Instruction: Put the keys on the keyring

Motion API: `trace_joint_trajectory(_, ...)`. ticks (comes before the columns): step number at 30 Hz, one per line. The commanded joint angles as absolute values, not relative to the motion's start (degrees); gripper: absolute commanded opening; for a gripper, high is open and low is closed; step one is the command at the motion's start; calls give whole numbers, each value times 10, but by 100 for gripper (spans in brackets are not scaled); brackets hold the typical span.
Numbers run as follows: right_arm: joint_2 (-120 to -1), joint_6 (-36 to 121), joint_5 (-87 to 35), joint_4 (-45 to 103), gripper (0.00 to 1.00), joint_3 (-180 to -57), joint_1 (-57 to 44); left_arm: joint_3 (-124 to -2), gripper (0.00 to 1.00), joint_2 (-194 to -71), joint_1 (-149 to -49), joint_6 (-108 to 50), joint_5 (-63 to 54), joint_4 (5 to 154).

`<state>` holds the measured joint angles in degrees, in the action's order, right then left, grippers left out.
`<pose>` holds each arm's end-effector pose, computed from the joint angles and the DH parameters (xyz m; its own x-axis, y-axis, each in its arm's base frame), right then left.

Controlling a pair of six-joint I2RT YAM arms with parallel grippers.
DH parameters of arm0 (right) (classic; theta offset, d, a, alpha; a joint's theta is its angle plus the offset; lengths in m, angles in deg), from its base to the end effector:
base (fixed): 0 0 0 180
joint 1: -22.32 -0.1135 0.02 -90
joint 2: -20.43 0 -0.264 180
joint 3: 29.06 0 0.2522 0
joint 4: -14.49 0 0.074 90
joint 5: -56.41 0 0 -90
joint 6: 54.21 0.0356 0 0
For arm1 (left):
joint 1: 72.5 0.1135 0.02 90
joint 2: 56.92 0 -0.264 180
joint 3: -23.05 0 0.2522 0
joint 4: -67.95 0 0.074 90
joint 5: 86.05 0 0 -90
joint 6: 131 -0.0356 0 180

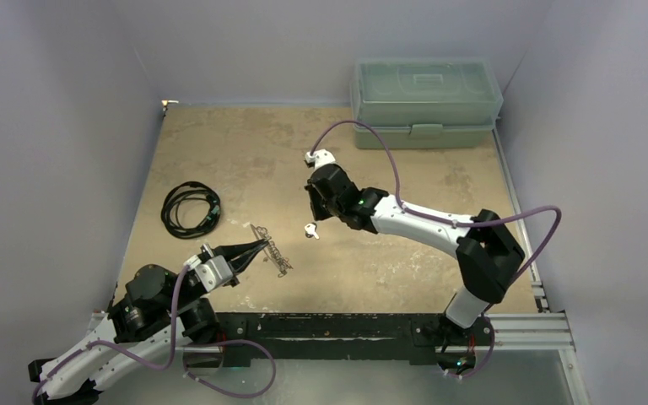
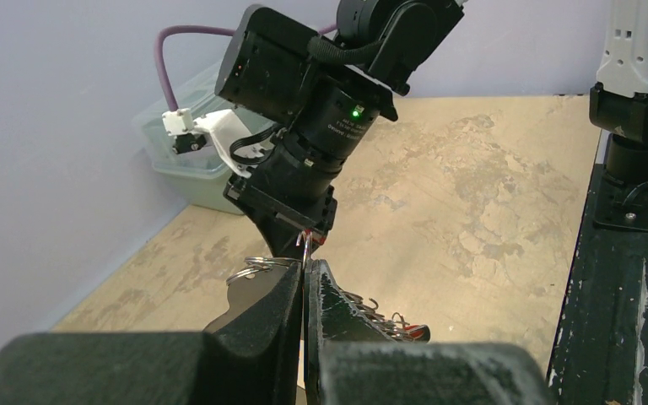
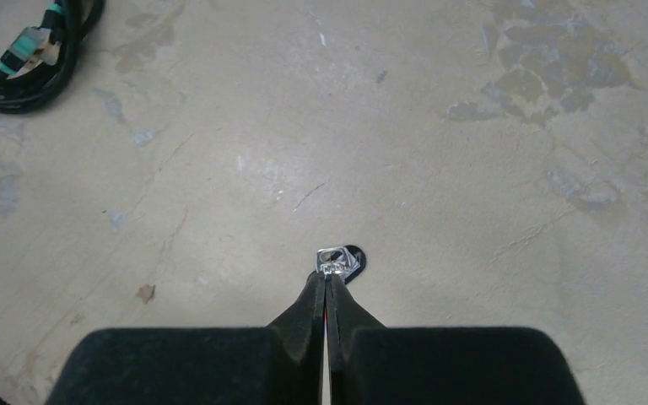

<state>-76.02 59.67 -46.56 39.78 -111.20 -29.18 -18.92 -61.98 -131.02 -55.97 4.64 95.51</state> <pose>0.2414 0.2907 0.2442 -0.6280 -0.1558 -0.7625 -0.4383 0.8804 0.1811 0.0353 -0.0568 0.3061 0.3006 0.0036 -0.9537 0.7959 0.5500 0.2530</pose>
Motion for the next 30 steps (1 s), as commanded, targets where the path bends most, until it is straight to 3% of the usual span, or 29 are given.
trace_joint_trajectory(1,-761,519,-443,427,8,-1123,-300,-188,0,-620,-1307,-550,46,915)
trace_joint_trajectory(5,-780,396,-425,434,48,-1119,-304,-189,0,-623,-1307,-551,46,916)
trace_joint_trajectory(7,-791,366,-421,420,60,-1115,-304,-189,0,-626,-1307,-551,48,916)
trace_joint_trajectory(14,-821,223,-418,378,60,-1123,-305,-187,0,-625,-1307,-551,48,915)
trace_joint_trajectory(30,-822,4,-253,302,53,-1073,-290,-188,0,-617,-1307,-551,52,917)
